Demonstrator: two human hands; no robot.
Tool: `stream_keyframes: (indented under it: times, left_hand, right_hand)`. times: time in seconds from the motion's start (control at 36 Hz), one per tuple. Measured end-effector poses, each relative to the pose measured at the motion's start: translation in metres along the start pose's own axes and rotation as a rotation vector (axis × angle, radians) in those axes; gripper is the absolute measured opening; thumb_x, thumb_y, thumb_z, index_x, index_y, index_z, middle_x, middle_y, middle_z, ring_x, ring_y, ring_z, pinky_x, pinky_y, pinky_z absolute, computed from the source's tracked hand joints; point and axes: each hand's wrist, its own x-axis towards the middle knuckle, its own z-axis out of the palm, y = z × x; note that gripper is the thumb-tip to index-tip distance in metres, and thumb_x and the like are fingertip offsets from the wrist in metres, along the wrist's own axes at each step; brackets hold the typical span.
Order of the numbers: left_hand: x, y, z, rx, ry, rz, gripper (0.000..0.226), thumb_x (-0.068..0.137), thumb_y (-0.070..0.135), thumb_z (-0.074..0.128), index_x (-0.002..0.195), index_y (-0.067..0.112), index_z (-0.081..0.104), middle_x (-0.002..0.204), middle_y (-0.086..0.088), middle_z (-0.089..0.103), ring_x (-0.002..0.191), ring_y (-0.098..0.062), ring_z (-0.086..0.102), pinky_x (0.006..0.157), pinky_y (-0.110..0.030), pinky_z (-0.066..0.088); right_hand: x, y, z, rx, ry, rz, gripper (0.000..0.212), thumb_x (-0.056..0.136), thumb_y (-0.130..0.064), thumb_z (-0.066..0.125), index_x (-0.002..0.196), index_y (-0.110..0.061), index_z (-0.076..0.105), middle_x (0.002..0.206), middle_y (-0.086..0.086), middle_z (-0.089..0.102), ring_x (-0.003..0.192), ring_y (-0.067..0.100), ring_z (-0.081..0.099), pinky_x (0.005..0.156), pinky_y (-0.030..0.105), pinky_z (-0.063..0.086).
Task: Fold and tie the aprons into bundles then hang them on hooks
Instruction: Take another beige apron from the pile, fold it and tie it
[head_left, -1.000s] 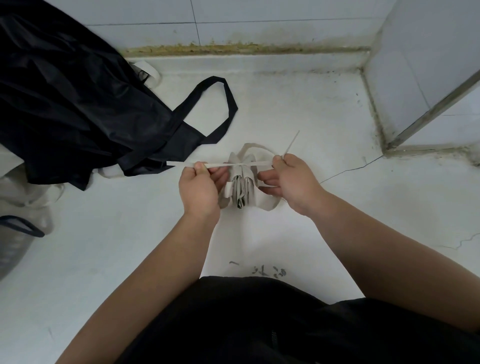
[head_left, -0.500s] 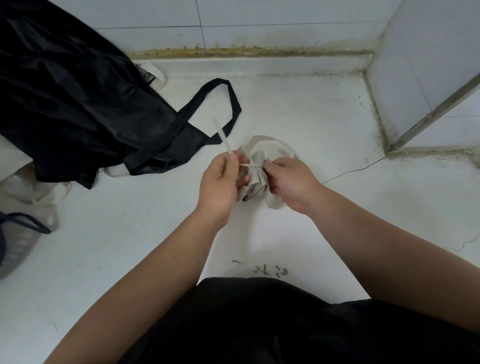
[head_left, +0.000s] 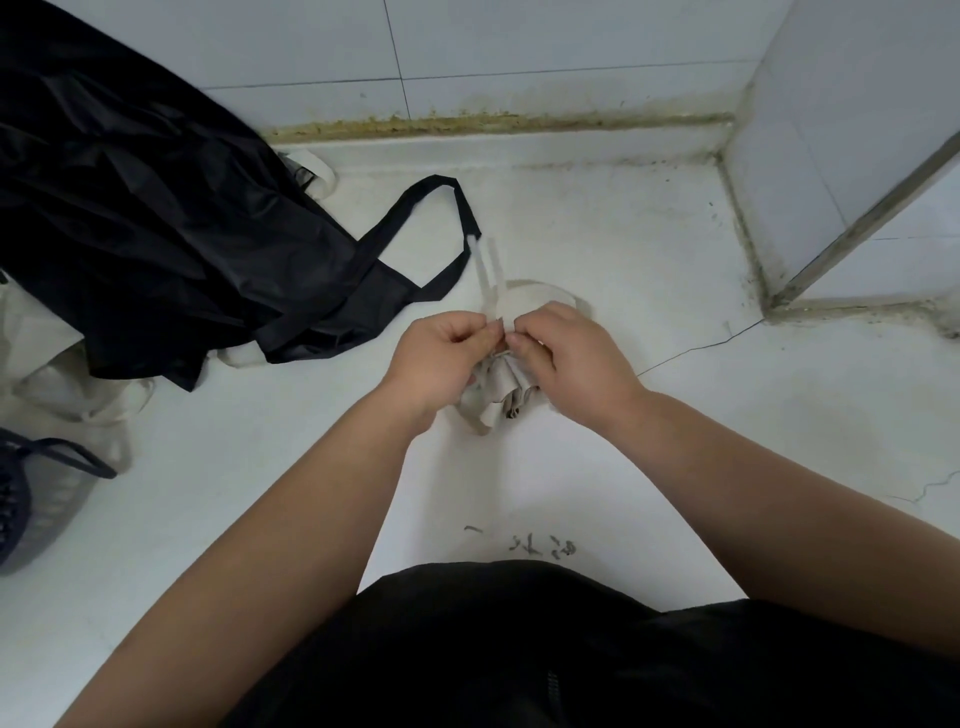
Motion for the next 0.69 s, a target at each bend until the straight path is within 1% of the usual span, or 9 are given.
stream_keyframes:
  times: [0.14, 0.25, 0.31, 0.36, 0.42, 0.5, 0.56, 0.64, 0.69]
  left_hand:
    - [0.000, 0.007, -0.002, 0.232, -0.081, 0.008, 0.036, 0.097, 0.010, 0.049, 0.062, 0.017, 0.056, 0.068, -0.002, 0.050, 0.069, -0.015, 0.046, 0.068, -0.028, 0.044]
    - [0.002, 0.014, -0.003, 0.414, -0.207, -0.042, 0.022, 0.094, 0.010, 0.046, 0.091, 0.004, 0.066, 0.084, -0.015, 0.062, 0.078, -0.019, 0.049, 0.074, -0.033, 0.042]
    - [0.002, 0.017, -0.004, 0.437, -0.248, -0.054, 0.022, 0.092, 0.008, 0.047, 0.098, 0.004, 0.068, 0.093, -0.017, 0.066, 0.081, -0.017, 0.052, 0.076, -0.032, 0.042]
    - [0.000, 0.016, -0.004, 0.478, -0.264, -0.010, 0.016, 0.090, 0.005, 0.049, 0.088, 0.001, 0.064, 0.081, -0.011, 0.060, 0.074, -0.017, 0.050, 0.070, -0.027, 0.042]
    - [-0.003, 0.013, -0.003, 0.536, -0.228, 0.068, 0.015, 0.088, 0.004, 0.052, 0.073, 0.005, 0.055, 0.069, -0.005, 0.052, 0.063, -0.016, 0.045, 0.060, -0.022, 0.038]
    - [-0.007, 0.004, 0.001, 0.538, -0.047, 0.208, 0.009, 0.086, 0.010, 0.062, 0.086, 0.017, 0.056, 0.072, 0.006, 0.059, 0.067, -0.009, 0.054, 0.064, -0.017, 0.042]
    - [-0.011, -0.002, 0.001, 0.484, 0.060, 0.237, 0.021, 0.084, 0.013, 0.066, 0.095, 0.024, 0.052, 0.080, 0.012, 0.062, 0.075, -0.001, 0.059, 0.066, -0.012, 0.044]
    - [-0.017, -0.010, 0.005, 0.562, 0.090, 0.337, 0.022, 0.083, 0.012, 0.066, 0.090, 0.025, 0.050, 0.079, 0.015, 0.061, 0.076, -0.002, 0.059, 0.073, -0.023, 0.049]
    - [-0.020, -0.014, 0.008, 0.600, 0.085, 0.388, 0.021, 0.084, 0.012, 0.065, 0.088, 0.024, 0.049, 0.082, 0.011, 0.062, 0.080, -0.010, 0.060, 0.077, -0.036, 0.051]
  right_hand:
    - [-0.002, -0.002, -0.005, -0.141, 0.018, -0.114, 0.031, 0.091, -0.029, 0.050, 0.089, -0.006, 0.070, 0.125, 0.009, 0.060, 0.101, 0.028, 0.064, 0.072, 0.042, 0.054]
    - [-0.006, -0.002, -0.008, -0.212, -0.052, -0.195, 0.029, 0.093, -0.022, 0.044, 0.091, -0.001, 0.064, 0.135, 0.013, 0.053, 0.107, 0.034, 0.061, 0.074, 0.039, 0.051]
    - [-0.007, -0.001, -0.007, -0.206, -0.090, -0.194, 0.022, 0.094, -0.015, 0.045, 0.092, 0.000, 0.060, 0.126, 0.015, 0.058, 0.101, 0.036, 0.061, 0.073, 0.040, 0.050]
    - [-0.008, -0.004, -0.007, -0.118, -0.147, -0.108, 0.015, 0.099, -0.016, 0.043, 0.090, -0.007, 0.051, 0.091, 0.006, 0.058, 0.082, 0.029, 0.054, 0.068, 0.032, 0.038]
    - [-0.008, -0.006, -0.007, -0.019, -0.148, -0.005, 0.012, 0.099, -0.018, 0.045, 0.087, -0.015, 0.045, 0.074, -0.003, 0.048, 0.069, 0.020, 0.045, 0.062, 0.029, 0.029]
    - [-0.004, -0.008, -0.008, 0.161, -0.038, 0.163, 0.012, 0.096, -0.021, 0.052, 0.085, -0.017, 0.050, 0.065, -0.008, 0.051, 0.058, 0.007, 0.047, 0.060, 0.023, 0.037]
    - [0.001, -0.011, -0.009, 0.298, -0.063, 0.311, 0.017, 0.095, -0.021, 0.054, 0.079, -0.016, 0.052, 0.063, -0.007, 0.051, 0.056, 0.006, 0.045, 0.058, 0.019, 0.036]
    - [0.007, -0.016, -0.012, 0.558, -0.132, 0.551, 0.024, 0.092, -0.010, 0.054, 0.068, -0.007, 0.052, 0.064, 0.008, 0.048, 0.056, 0.018, 0.040, 0.052, 0.025, 0.036]
    - [0.008, -0.017, -0.011, 0.396, -0.173, 0.502, 0.022, 0.090, -0.006, 0.050, 0.068, -0.005, 0.054, 0.065, 0.011, 0.045, 0.057, 0.020, 0.038, 0.052, 0.028, 0.038]
